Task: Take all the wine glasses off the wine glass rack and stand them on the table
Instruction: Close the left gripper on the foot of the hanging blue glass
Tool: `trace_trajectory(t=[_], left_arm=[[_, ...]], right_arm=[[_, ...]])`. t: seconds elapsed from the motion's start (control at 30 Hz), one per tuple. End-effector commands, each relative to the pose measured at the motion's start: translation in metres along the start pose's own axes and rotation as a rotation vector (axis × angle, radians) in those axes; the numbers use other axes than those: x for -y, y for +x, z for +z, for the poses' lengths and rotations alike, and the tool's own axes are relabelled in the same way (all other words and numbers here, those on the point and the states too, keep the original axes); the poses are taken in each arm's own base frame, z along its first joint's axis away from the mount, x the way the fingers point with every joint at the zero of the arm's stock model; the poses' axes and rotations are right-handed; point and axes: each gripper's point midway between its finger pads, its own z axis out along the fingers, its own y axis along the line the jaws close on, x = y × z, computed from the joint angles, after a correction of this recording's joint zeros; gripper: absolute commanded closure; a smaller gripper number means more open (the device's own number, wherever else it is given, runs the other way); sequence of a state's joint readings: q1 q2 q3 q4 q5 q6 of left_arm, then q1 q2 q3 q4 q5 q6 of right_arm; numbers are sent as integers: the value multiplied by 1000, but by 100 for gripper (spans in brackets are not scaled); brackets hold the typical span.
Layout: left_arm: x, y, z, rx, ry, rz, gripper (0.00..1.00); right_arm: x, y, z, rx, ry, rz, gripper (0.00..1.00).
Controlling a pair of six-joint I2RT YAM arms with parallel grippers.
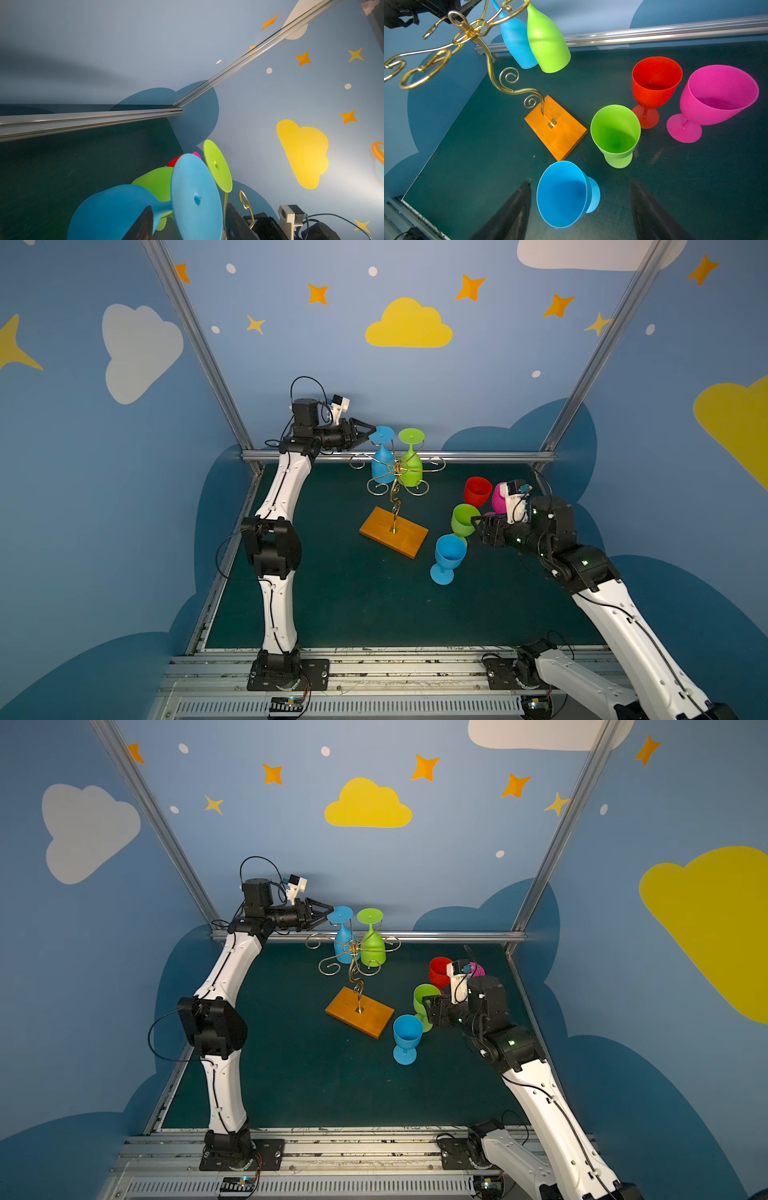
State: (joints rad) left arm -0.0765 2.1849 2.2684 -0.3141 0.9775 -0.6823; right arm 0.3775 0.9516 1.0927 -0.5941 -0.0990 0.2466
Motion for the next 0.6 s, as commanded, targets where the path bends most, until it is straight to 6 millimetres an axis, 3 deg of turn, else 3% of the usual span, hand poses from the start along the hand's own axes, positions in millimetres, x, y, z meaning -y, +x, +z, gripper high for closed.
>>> trace_trajectory(t=[0.0, 0.57], left_arm=[[1, 5, 5, -31, 22, 3, 48], [16, 3, 2, -27, 43, 15, 74]], right_arm=[[-1, -4, 0, 19, -11, -3, 27], [1, -2, -4, 30, 0, -3, 27]])
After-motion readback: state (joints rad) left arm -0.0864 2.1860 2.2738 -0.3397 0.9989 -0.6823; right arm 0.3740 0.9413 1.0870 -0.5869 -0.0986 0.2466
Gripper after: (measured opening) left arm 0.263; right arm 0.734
